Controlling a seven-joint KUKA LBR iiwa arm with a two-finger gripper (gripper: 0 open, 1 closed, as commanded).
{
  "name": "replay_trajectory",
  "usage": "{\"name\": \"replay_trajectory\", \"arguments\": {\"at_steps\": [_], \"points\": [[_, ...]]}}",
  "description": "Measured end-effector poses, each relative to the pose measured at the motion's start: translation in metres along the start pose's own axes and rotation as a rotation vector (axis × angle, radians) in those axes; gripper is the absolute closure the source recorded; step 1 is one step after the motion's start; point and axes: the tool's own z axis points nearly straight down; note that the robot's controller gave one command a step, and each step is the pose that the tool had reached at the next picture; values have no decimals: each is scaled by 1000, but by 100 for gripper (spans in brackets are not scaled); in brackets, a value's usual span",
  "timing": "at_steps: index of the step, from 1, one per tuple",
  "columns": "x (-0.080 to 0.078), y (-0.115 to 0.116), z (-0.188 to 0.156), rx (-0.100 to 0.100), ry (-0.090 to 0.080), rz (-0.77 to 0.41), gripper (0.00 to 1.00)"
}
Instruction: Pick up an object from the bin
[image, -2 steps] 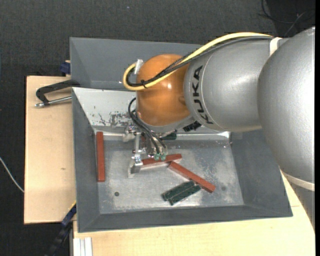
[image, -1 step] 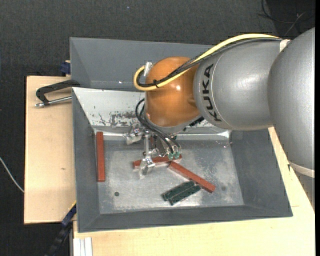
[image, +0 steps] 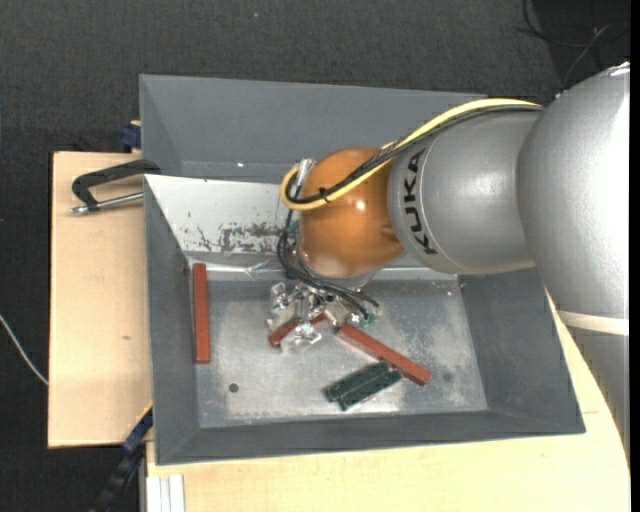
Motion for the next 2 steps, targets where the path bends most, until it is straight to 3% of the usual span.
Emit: {"name": "replay_trajectory", "arguments": {"at_steps": [1,2], "points": [[0,0,0,0,-1,0,100],[-35,-13,-186,4,-21,-20,100]]}}
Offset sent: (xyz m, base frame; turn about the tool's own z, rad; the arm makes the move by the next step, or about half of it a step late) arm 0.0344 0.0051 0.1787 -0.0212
